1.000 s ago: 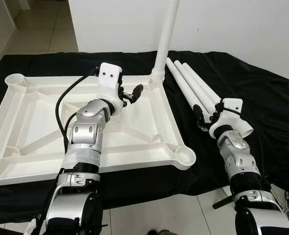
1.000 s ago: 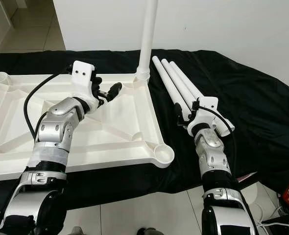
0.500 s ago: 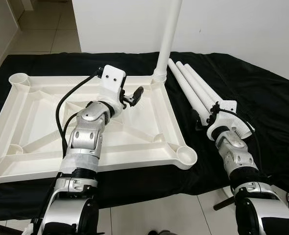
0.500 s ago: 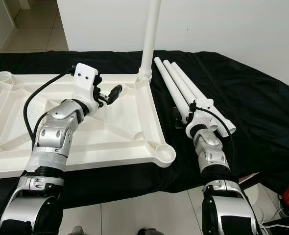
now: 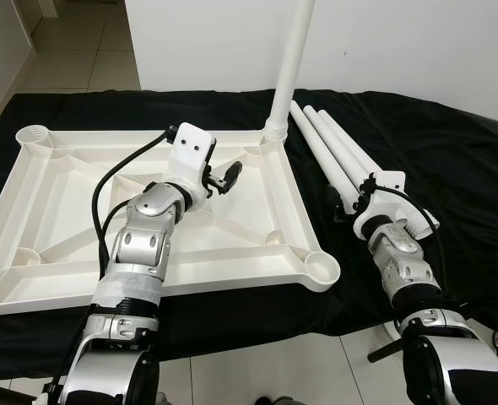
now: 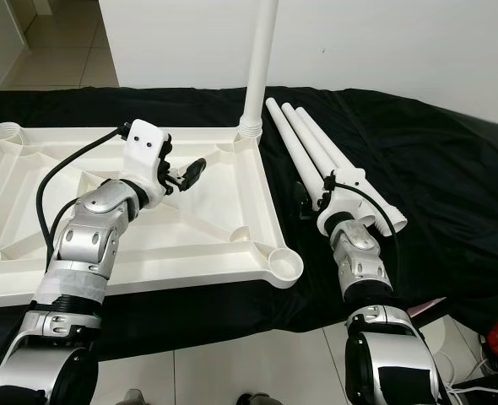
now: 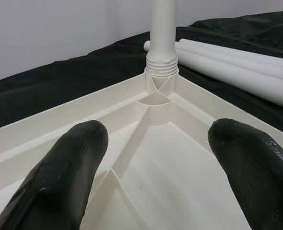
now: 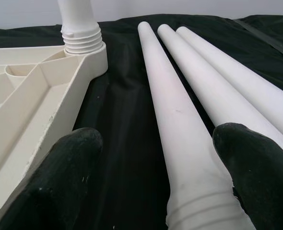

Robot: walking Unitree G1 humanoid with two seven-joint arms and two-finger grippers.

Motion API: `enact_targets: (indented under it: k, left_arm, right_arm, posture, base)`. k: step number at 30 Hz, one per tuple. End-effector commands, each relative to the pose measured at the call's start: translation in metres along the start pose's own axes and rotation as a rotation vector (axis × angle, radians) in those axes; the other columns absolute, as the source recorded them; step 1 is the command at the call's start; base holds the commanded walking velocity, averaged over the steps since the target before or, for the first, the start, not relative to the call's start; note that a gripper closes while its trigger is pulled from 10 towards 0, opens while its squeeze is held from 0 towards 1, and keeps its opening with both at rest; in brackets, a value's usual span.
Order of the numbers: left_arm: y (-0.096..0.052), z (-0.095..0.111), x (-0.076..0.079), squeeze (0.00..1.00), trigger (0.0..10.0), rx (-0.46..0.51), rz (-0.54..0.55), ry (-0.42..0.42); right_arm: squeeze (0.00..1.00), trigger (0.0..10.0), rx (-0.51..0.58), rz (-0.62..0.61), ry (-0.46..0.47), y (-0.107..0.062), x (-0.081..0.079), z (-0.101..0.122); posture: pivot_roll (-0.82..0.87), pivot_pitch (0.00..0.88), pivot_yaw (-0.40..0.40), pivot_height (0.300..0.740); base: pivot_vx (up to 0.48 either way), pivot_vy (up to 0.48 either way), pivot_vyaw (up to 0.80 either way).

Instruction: Building children table

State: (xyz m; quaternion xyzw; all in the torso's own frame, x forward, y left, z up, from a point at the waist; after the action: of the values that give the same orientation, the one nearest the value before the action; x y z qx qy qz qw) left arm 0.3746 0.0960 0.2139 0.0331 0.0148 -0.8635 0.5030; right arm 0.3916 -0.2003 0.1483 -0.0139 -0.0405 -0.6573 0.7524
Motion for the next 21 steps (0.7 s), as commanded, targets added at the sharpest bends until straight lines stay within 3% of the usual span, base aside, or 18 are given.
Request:
enact_targets:
  k: [1, 12, 14, 15, 21]
  left_arm:
    - [0.002, 0.0, -0.002, 0.0, 10.0, -0.006, 0.032, 0.004]
    - [0.001, -0.003, 0.002, 0.0, 10.0, 0.012, 0.027, 0.043]
    - [-0.001, -0.005, 0.002, 0.0, 10.0, 0.036, 0.038, 0.004]
    - [-0.009, -0.013, 0.005, 0.0, 10.0, 0.081, 0.058, -0.085]
    - [-0.025, -0.021, 0.006, 0.0, 10.0, 0.158, 0.116, -0.11]
  right_arm:
    - [0.0, 10.0, 0.032, -0.005, -0.016, 0.002, 0.0, 0.008]
    - [0.0, 10.0, 0.108, -0.02, -0.052, -0.002, -0.002, 0.02]
    - [0.0, 10.0, 0.126, -0.012, -0.062, -0.006, -0.005, 0.019]
    - [0.0, 10.0, 0.155, 0.003, -0.062, -0.013, -0.011, 0.018]
    - [0.0, 10.0, 0.208, -0.02, -0.054, -0.027, -0.013, 0.018]
  posture:
    - [0.08, 0.074, -0.072, 0.74]
    - [0.06, 0.059, -0.067, 0.74]
    - [0.06, 0.059, -0.067, 0.74]
    - [0.06, 0.056, -0.061, 0.74]
    - [0.05, 0.052, -0.059, 0.74]
  base:
    - [0.0, 0.0, 0.0]
    - [0.0, 0.0, 0.0]
    - [0.0, 0.0, 0.0]
    - [0.0, 0.0, 0.0]
    - [0.0, 0.0, 0.0]
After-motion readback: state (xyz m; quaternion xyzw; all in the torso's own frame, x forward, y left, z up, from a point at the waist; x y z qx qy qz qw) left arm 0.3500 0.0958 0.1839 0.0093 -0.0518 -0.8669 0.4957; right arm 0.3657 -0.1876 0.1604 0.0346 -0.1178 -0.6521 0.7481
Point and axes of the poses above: a point about 5 cm out from each wrist's last joint towards the gripper, its own y axis pointing out of the wrist towards the gripper, its own z axis along the axis of the wrist's last joint, x = y × z, the point moved 2 cm from there along y, pointing out of the wrist towards the gripper, and after that the axes turned 7 degrees about -y, right-handed, at the moved point
